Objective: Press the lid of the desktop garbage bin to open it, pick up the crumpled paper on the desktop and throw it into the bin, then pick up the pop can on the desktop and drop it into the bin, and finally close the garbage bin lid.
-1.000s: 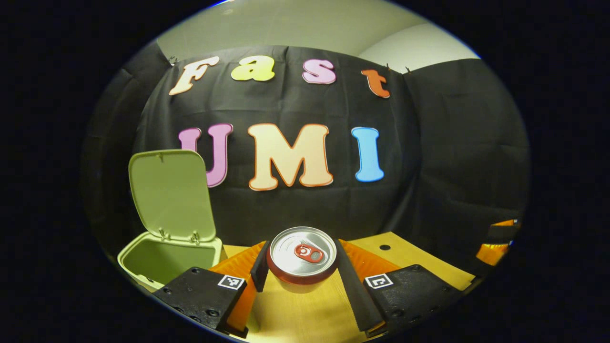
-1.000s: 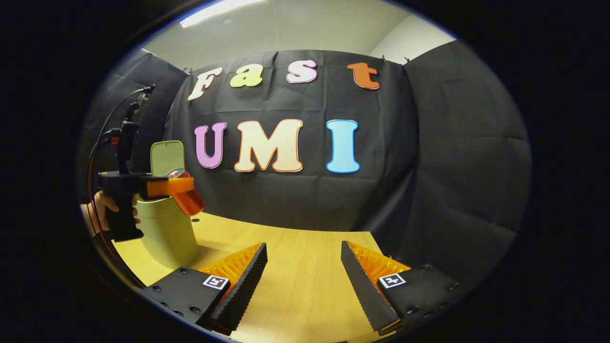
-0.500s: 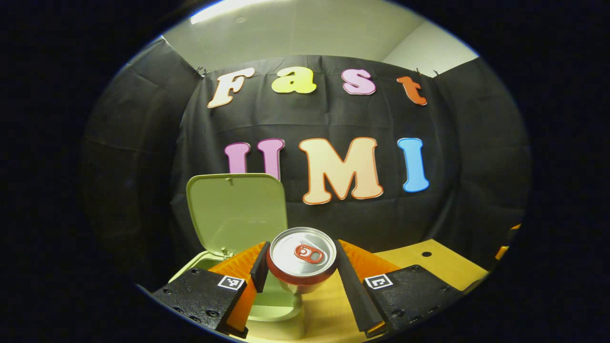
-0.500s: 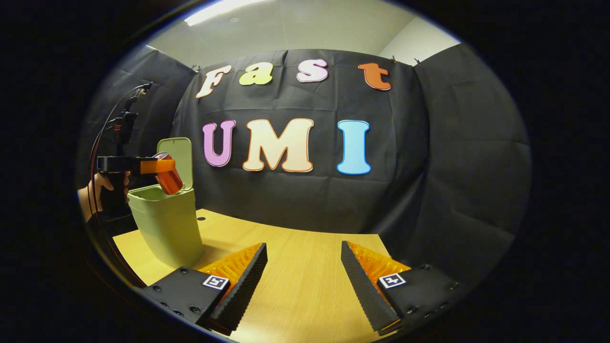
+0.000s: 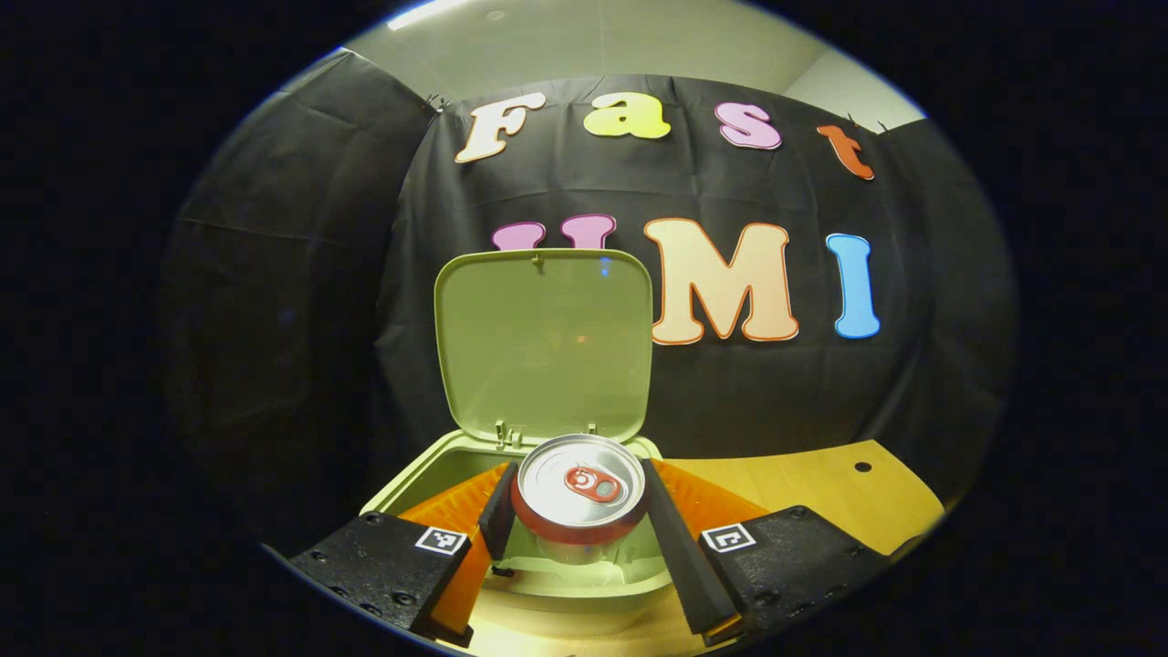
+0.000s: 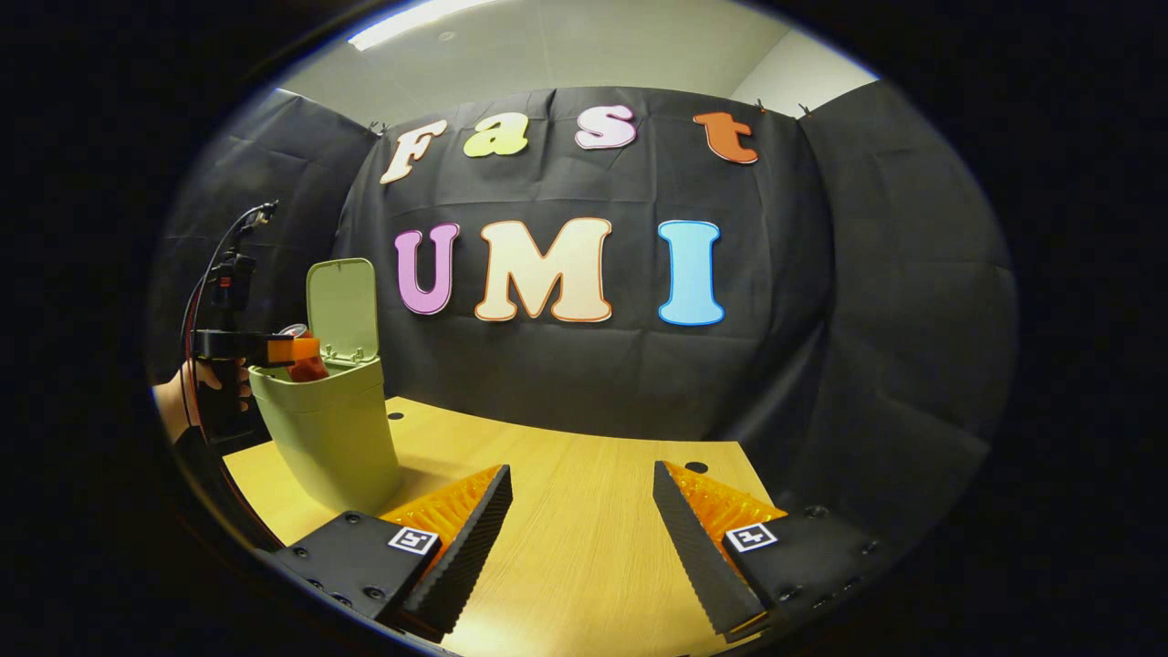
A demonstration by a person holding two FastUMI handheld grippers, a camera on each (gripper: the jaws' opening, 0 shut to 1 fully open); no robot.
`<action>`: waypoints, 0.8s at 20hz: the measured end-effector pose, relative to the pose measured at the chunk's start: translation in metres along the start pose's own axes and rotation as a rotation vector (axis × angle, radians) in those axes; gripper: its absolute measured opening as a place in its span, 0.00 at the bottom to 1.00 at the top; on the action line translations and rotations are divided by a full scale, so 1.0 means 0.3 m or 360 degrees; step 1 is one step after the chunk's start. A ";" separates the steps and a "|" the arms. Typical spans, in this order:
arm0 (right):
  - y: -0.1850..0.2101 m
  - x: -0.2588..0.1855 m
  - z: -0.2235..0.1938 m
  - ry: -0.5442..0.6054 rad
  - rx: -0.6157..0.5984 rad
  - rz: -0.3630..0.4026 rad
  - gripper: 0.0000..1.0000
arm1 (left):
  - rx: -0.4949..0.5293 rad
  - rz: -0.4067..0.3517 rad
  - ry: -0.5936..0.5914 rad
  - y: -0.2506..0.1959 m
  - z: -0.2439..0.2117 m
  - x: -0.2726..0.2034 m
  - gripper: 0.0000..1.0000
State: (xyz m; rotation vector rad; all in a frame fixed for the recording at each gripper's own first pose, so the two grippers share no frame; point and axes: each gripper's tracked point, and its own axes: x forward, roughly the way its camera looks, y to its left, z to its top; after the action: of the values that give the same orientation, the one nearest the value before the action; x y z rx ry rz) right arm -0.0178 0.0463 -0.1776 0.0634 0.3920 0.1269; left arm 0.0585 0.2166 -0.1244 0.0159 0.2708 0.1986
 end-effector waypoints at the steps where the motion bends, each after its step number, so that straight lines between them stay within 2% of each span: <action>1: 0.006 0.002 0.002 0.0000 -0.0004 0.0002 0.98 | 0.0004 0.0007 -0.0009 0.008 0.003 0.000 0.78; 7: 0.045 0.007 0.017 -0.0013 -0.0014 0.0004 0.98 | 0.0008 0.0013 -0.0104 0.029 0.106 0.006 0.80; 16: 0.111 0.019 0.021 -0.0045 0.0025 -0.0072 0.98 | -0.0002 -0.0085 -0.0338 0.054 0.448 0.058 0.81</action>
State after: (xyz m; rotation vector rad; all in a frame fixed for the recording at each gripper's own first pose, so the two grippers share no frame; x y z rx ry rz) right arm -0.0138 0.0799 -0.1710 0.0720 0.3657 0.0783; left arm 0.1077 0.2373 0.0012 0.0282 0.0592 0.1424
